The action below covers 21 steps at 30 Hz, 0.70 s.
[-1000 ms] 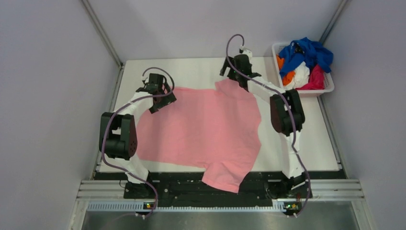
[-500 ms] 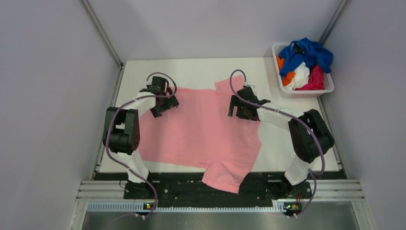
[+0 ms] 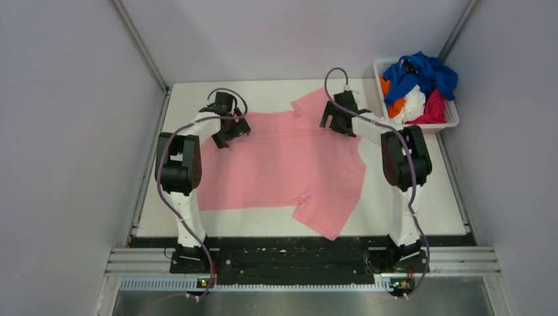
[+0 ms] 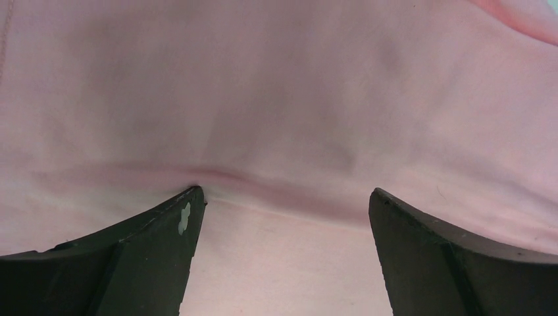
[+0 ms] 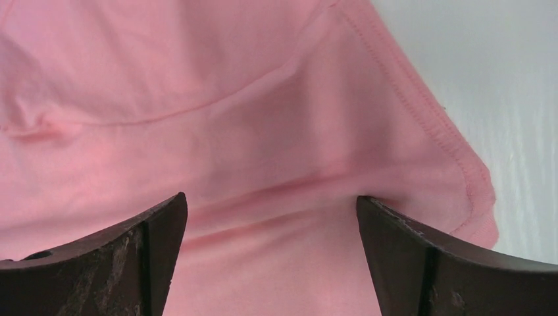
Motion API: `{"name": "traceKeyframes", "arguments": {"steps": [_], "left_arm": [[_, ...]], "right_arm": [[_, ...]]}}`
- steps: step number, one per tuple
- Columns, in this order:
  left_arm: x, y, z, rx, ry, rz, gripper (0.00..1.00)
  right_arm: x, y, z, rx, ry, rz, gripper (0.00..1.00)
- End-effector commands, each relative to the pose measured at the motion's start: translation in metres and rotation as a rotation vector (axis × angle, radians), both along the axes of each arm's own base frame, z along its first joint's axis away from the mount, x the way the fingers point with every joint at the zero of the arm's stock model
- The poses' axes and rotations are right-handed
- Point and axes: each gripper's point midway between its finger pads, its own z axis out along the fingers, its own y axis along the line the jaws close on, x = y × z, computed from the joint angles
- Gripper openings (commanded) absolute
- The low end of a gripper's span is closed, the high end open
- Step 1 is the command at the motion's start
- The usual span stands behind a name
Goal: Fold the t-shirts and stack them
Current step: Flatten out the tshirt, then grab the side of the flattened tshirt closest away from the robot with both arms
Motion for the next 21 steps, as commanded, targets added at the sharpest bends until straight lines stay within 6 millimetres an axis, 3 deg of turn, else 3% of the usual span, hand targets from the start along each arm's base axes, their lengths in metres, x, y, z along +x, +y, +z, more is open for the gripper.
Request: {"name": "traceKeyframes", "arguments": {"steps": [1, 5, 8, 11, 14, 17, 21], "left_arm": [[0.019, -0.007, -0.005, -0.035, 0.006, 0.007, 0.99], [0.04, -0.011, 0.002, -0.039, -0.021, -0.005, 0.99], [0.051, -0.013, 0.027, -0.047, -0.064, -0.015, 0.99], [0.045, -0.012, 0.058, -0.046, -0.117, -0.023, 0.99], [0.014, -0.003, 0.084, -0.007, -0.149, -0.02, 0.99], [-0.038, 0.019, 0.089, 0.054, -0.129, 0.041, 0.99], [-0.121, 0.042, 0.072, 0.086, -0.067, 0.146, 0.99]], "right_arm": [[0.034, -0.028, -0.033, -0.019, 0.055, -0.014, 0.99], [0.071, -0.033, -0.023, -0.031, 0.009, 0.0, 0.99], [0.092, -0.035, 0.009, -0.058, -0.065, 0.029, 0.99], [0.093, -0.034, 0.059, -0.068, -0.147, 0.053, 0.99], [0.072, -0.036, 0.105, -0.099, -0.226, 0.055, 0.99], [0.032, -0.032, 0.131, -0.096, -0.291, 0.07, 0.99], [-0.03, -0.042, 0.129, 0.006, -0.332, 0.019, 0.99]]}}
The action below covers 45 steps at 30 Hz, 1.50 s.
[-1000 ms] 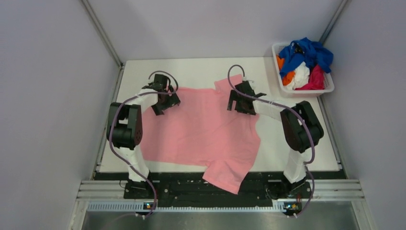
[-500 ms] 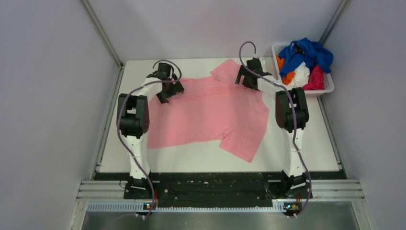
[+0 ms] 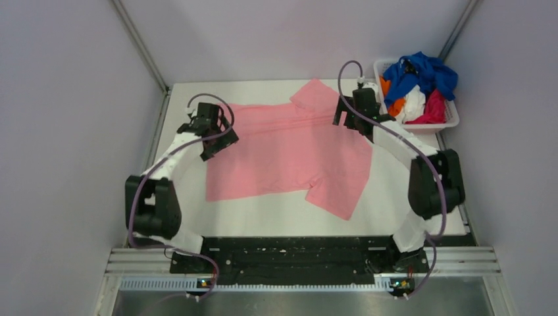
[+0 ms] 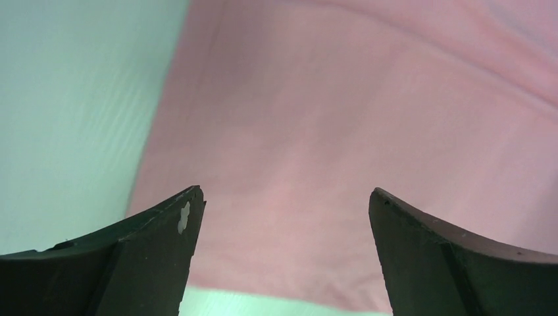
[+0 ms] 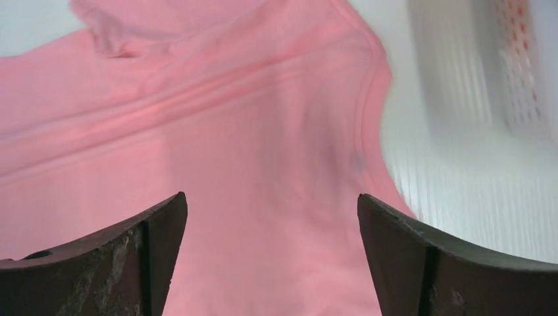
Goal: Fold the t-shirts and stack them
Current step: Grab the side of the flattened tshirt closest away from the robot with both arms
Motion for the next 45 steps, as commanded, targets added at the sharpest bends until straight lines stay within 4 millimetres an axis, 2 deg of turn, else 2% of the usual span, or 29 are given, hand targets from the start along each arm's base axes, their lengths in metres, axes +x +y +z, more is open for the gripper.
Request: {"name": "traceKeyframes", "arguments": {"steps": [1, 3, 4, 5, 6, 8, 11, 14, 18, 22, 25, 29, 36, 38, 43, 44, 45], "left_arm": [[-0.084, 0.029, -0.001, 0.056, 0.033, 0.133, 0.99], [-0.121, 0.039, -0.013, 0.073, 0.091, 0.192, 0.99], [-0.137, 0.045, -0.019, 0.088, 0.115, 0.222, 0.99], [-0.151, 0.05, -0.022, 0.097, 0.125, 0.255, 0.99], [-0.161, 0.053, -0.026, 0.097, 0.13, 0.279, 0.98], [-0.177, 0.054, -0.033, 0.08, 0.137, 0.315, 0.95], [-0.188, 0.055, -0.05, 0.057, 0.135, 0.363, 0.86], [-0.188, 0.058, -0.065, 0.048, 0.127, 0.434, 0.79], [-0.181, 0.063, -0.072, 0.064, 0.122, 0.474, 0.72], [-0.172, 0.065, -0.075, 0.077, 0.096, 0.479, 0.65], [-0.169, 0.067, -0.076, 0.098, 0.105, 0.46, 0.61], [-0.17, 0.063, -0.088, 0.089, 0.135, 0.446, 0.58], [-0.164, 0.056, -0.106, 0.078, 0.172, 0.411, 0.55], [-0.161, 0.055, -0.109, 0.078, 0.184, 0.398, 0.46], [-0.154, 0.049, -0.11, 0.07, 0.203, 0.347, 0.06], [-0.154, 0.048, -0.111, 0.066, 0.206, 0.344, 0.0], [-0.154, 0.047, -0.111, 0.062, 0.206, 0.34, 0.0]], "right_arm": [[-0.045, -0.007, 0.049, 0.129, -0.186, -0.059, 0.99], [-0.072, -0.018, 0.038, 0.195, -0.19, -0.105, 0.99], [-0.076, -0.018, 0.047, 0.237, -0.22, -0.114, 0.99], [-0.083, -0.019, 0.042, 0.259, -0.222, -0.114, 0.99], [-0.086, -0.018, 0.046, 0.276, -0.238, -0.105, 0.99], [-0.089, -0.013, 0.052, 0.3, -0.253, -0.083, 0.99], [-0.087, -0.012, 0.058, 0.295, -0.241, -0.077, 0.99], [-0.082, -0.012, 0.063, 0.264, -0.213, -0.073, 0.99], [-0.072, -0.003, 0.072, 0.281, -0.215, -0.034, 0.99], [-0.077, 0.01, 0.058, 0.334, -0.17, 0.012, 0.99], [-0.085, 0.007, 0.043, 0.335, -0.145, -0.011, 0.99], [-0.098, -0.007, 0.031, 0.305, -0.137, -0.075, 0.99], [-0.114, -0.02, 0.035, 0.281, -0.143, -0.12, 0.99], [-0.119, -0.026, 0.036, 0.269, -0.136, -0.142, 0.99], [-0.135, -0.033, 0.032, 0.269, -0.131, -0.18, 0.99], [-0.137, -0.035, 0.032, 0.265, -0.125, -0.187, 0.99], [-0.141, -0.036, 0.031, 0.255, -0.116, -0.195, 0.99]]}}
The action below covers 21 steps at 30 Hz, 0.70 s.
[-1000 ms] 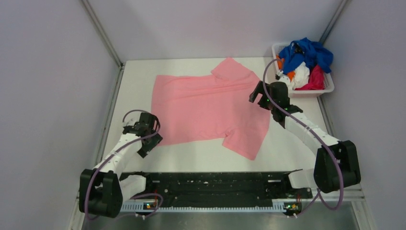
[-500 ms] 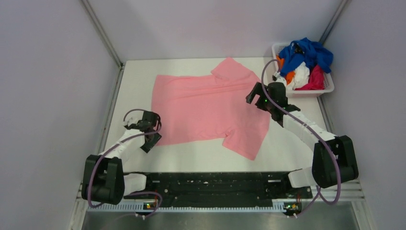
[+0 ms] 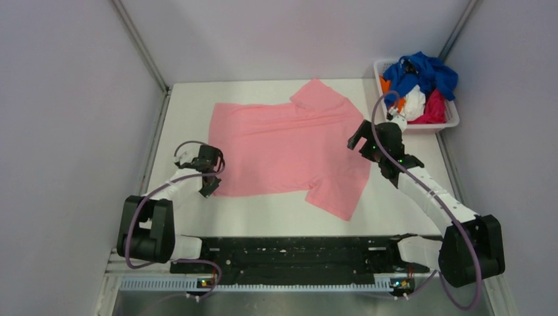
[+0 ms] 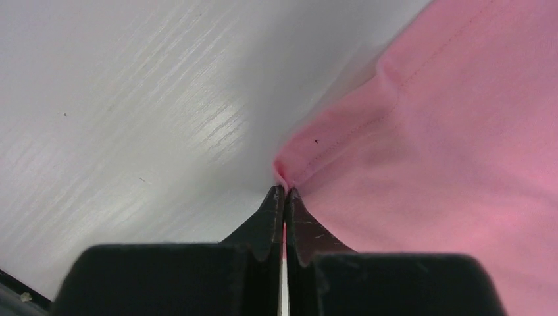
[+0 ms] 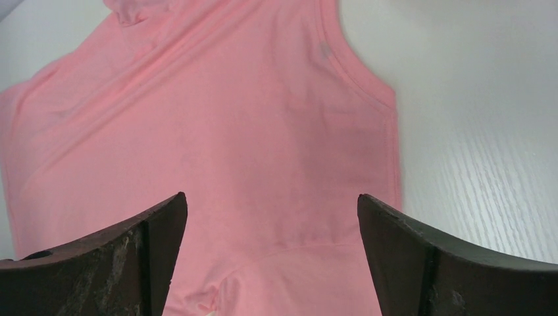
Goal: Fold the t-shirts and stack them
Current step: Grab the side of the flattened tshirt closest away from the robot with both arms
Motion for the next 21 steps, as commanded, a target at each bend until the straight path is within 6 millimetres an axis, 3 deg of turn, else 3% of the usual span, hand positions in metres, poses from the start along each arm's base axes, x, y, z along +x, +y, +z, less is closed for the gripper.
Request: {"name": "traceKeyframes", "arguments": {"steps": [1, 5, 8, 16, 21], "left_arm": [[-0.008, -0.016, -0.02, -0.085, 0.052, -0.038, 0.0], [-0.01, -0.014, -0.011, -0.078, 0.028, -0.042, 0.0], [-0.011, -0.006, 0.001, -0.04, 0.016, -0.038, 0.0], [-0.012, -0.003, 0.008, -0.019, 0.021, -0.063, 0.0], [-0.009, -0.007, 0.007, -0.038, 0.007, -0.075, 0.0]], "right_arm": [[-0.014, -0.011, 0.001, -0.023, 0.022, -0.061, 0.99], [-0.028, -0.008, 0.0, -0.089, 0.061, -0.07, 0.99], [-0.046, 0.009, -0.005, -0.124, 0.121, -0.017, 0.98], [-0.15, 0.05, -0.057, -0.302, 0.399, 0.232, 0.91], [-0.181, 0.063, -0.087, -0.328, 0.498, 0.343, 0.81]]}}
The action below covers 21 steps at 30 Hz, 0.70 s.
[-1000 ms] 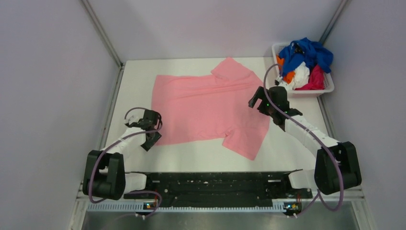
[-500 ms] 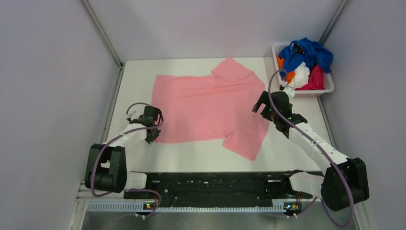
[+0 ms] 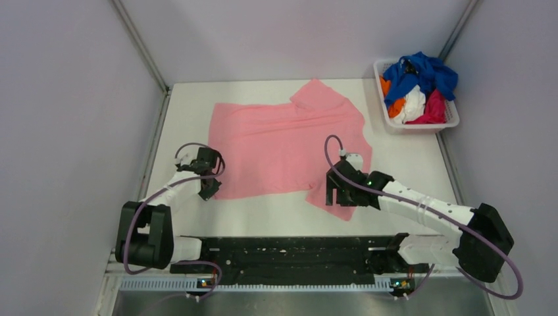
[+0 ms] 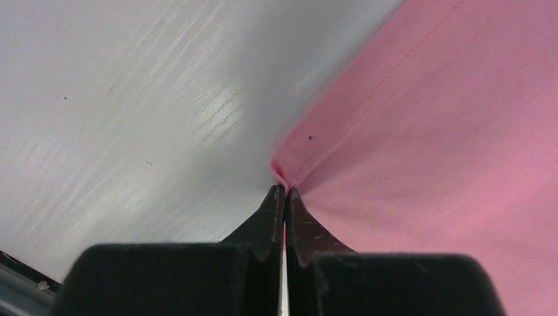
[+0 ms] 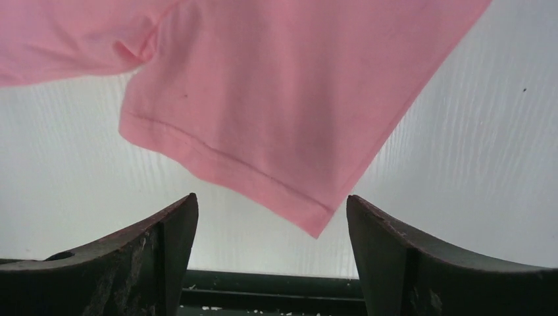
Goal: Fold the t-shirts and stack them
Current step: Grab the side of the flattened tshirt closest away from the robot with both arms
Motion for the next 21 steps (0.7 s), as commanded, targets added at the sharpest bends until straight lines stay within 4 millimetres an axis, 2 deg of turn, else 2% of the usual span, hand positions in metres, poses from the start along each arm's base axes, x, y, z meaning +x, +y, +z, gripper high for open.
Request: {"name": "traceKeyframes", "arguments": {"steps": [1, 5, 8, 13, 16, 19, 21], "left_arm": [[0.003, -0.003, 0.004, -0.019, -0.023, -0.02, 0.0], [0.005, -0.005, 0.005, -0.024, -0.032, -0.027, 0.0], [0.004, -0.004, 0.006, -0.019, -0.032, -0.028, 0.0], [0.001, -0.002, 0.008, -0.015, -0.036, -0.027, 0.0], [-0.004, 0.0, 0.009, -0.009, -0.032, -0.016, 0.0], [-0.011, 0.0, 0.006, -0.017, -0.034, -0.002, 0.0], [-0.018, 0.001, 0.004, -0.018, -0.025, 0.008, 0.0]], "right_arm": [[-0.026, -0.004, -0.026, -0.057, 0.104, 0.028, 0.79], [-0.025, 0.004, -0.046, -0.059, 0.132, 0.053, 0.68], [-0.027, 0.005, -0.059, -0.074, 0.163, 0.052, 0.65], [-0.045, -0.001, -0.077, -0.082, 0.241, 0.049, 0.59], [-0.06, -0.014, -0.08, -0.102, 0.286, 0.039, 0.48], [-0.075, -0.023, -0.081, -0.107, 0.326, 0.034, 0.24], [-0.086, -0.02, -0.079, -0.09, 0.343, 0.048, 0.19]]}}
